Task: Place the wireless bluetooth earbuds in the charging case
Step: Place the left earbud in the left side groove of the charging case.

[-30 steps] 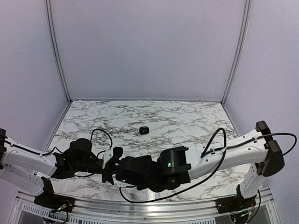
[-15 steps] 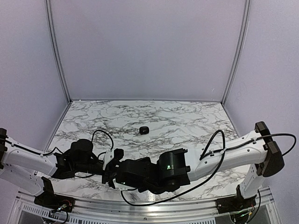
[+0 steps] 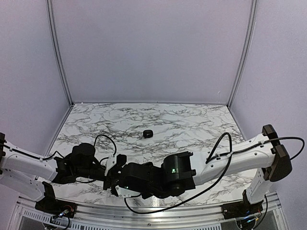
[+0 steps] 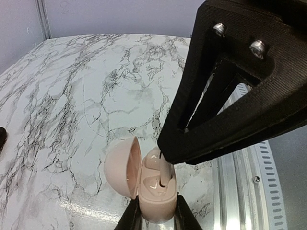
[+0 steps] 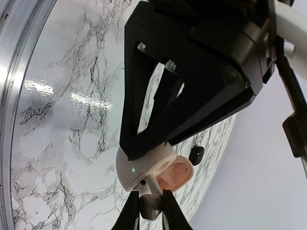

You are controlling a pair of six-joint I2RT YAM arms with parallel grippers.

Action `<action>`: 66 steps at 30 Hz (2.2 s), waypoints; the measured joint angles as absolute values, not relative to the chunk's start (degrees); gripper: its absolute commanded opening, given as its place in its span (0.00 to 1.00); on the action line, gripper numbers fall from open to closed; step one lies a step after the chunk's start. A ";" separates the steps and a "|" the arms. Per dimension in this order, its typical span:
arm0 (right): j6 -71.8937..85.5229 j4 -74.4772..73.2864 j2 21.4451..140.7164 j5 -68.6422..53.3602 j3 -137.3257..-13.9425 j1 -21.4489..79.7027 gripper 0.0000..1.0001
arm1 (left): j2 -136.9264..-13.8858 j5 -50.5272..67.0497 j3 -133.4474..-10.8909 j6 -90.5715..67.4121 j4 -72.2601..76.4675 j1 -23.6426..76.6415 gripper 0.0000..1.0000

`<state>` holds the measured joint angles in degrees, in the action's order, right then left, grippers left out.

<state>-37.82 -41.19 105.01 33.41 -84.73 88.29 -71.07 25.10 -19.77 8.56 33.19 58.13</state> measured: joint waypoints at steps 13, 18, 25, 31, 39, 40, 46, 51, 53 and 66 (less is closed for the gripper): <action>-38.04 -41.30 104.16 31.99 -85.08 88.29 0.20 | -69.01 24.99 -19.64 9.37 31.68 58.94 0.00; -38.00 -41.39 104.16 31.79 -85.21 88.29 0.25 | -67.83 24.99 -19.64 9.45 32.49 59.33 0.00; -38.00 -41.12 104.14 32.08 -85.36 88.29 0.31 | -66.92 24.88 -19.64 9.45 33.23 59.35 0.00; -38.04 -41.06 104.14 32.56 -85.36 88.29 0.36 | -66.92 24.58 -19.64 9.43 33.78 59.35 0.00; -38.20 -39.75 103.68 33.58 -85.36 88.29 0.42 | -66.92 24.51 -19.62 9.43 35.27 59.35 0.00; -38.22 -39.66 103.44 33.71 -85.36 88.29 0.43 | -66.89 24.51 -19.62 9.43 35.73 59.35 0.00; -38.70 -36.86 101.49 34.96 -84.86 88.29 0.46 | -66.92 24.53 -19.62 9.43 37.30 59.33 0.00; -39.00 -35.11 98.96 35.33 -83.92 88.29 0.48 | -66.92 24.60 -19.62 9.45 37.45 59.37 0.00; -39.00 -34.61 98.24 35.64 -83.26 88.29 0.48 | -66.92 24.60 -19.62 9.45 37.45 59.37 0.00; -37.47 -32.12 92.12 33.26 -78.63 88.29 0.50 | -66.92 24.58 -19.62 9.45 37.50 59.37 0.00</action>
<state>-37.47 -32.12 92.12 33.26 -78.63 88.29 -66.92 24.58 -19.62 9.45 37.50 59.37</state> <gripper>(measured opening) 0.500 0.214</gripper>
